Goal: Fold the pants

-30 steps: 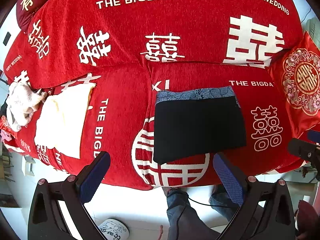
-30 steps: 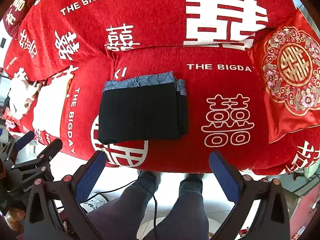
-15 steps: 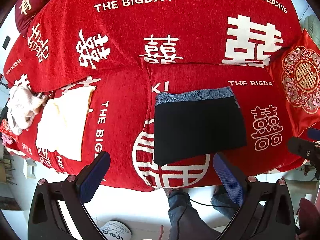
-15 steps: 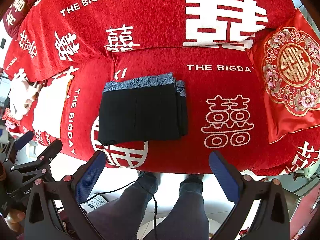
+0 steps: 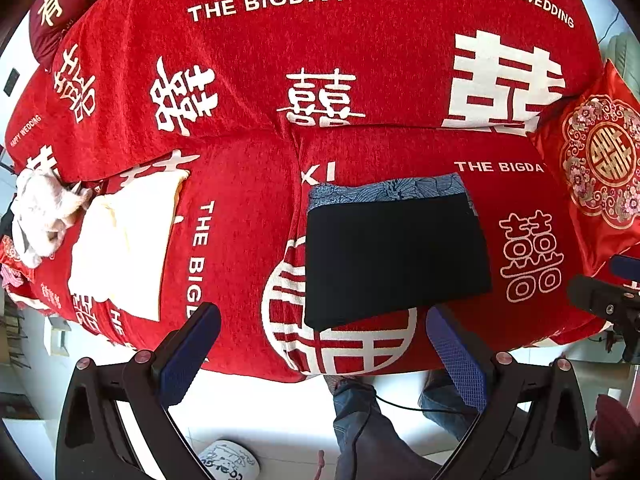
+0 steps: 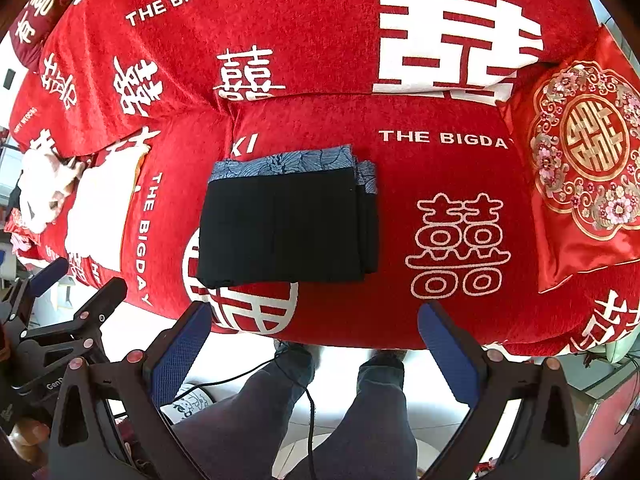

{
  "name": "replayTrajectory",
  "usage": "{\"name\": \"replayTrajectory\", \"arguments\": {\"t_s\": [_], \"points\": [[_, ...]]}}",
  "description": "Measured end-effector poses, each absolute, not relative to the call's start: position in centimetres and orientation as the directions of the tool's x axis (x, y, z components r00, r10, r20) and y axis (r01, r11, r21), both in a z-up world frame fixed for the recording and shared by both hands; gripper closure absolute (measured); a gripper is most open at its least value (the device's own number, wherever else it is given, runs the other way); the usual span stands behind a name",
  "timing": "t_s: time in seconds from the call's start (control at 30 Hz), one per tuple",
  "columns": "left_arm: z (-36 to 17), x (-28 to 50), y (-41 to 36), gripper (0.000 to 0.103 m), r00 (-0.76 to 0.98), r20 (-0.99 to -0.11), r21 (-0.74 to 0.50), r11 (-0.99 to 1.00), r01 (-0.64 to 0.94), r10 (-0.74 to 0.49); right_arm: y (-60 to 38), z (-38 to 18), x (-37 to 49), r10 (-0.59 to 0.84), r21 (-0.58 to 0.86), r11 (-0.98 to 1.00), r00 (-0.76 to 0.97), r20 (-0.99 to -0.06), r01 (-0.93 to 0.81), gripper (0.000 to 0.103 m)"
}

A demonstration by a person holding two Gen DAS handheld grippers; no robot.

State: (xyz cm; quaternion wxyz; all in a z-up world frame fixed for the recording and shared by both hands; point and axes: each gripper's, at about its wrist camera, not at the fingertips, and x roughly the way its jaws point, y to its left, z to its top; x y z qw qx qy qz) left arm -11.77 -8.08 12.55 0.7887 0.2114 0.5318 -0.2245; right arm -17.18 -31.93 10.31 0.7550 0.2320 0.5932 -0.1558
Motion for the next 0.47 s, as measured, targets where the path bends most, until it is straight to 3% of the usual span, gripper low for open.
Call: {"name": "replayTrajectory", "arguments": {"t_s": [0.47], "points": [[12.28,-11.08,-7.14,0.000,0.320,-0.936,0.067,0.820,0.568,-0.146,-31.48,10.00,-16.72,0.046,0.164,0.850,0.241,-0.970,0.500,0.000]]}}
